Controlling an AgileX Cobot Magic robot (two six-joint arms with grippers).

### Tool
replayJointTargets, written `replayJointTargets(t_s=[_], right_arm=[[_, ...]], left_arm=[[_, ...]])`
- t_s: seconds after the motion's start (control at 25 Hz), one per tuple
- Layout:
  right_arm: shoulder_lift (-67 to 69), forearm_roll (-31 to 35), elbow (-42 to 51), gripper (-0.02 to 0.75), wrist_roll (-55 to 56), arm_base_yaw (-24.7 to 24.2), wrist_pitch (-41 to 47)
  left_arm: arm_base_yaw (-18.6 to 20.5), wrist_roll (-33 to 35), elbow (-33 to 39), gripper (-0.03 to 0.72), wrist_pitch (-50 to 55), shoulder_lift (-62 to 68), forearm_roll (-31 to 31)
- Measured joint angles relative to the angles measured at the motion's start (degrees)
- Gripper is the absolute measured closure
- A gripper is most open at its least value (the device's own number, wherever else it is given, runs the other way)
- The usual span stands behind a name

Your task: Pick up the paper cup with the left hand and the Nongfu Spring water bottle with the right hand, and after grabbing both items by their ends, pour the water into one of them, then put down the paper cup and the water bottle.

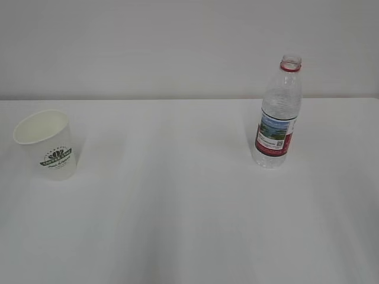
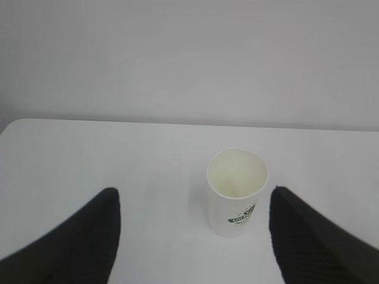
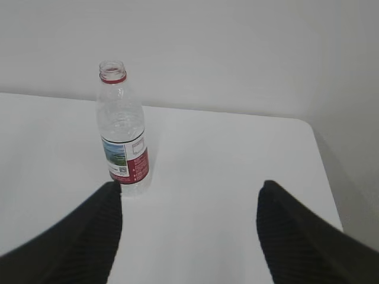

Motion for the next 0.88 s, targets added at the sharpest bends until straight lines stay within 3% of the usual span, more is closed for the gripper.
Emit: replayJointTargets(t_s=[0.88], right_arm=[[13.5,0.0,-2.0,0.204,-0.5,0.0,-10.4]], left_arm=[[0.0,0.0,-0.6,0.118,-10.8,12.8,0.0]])
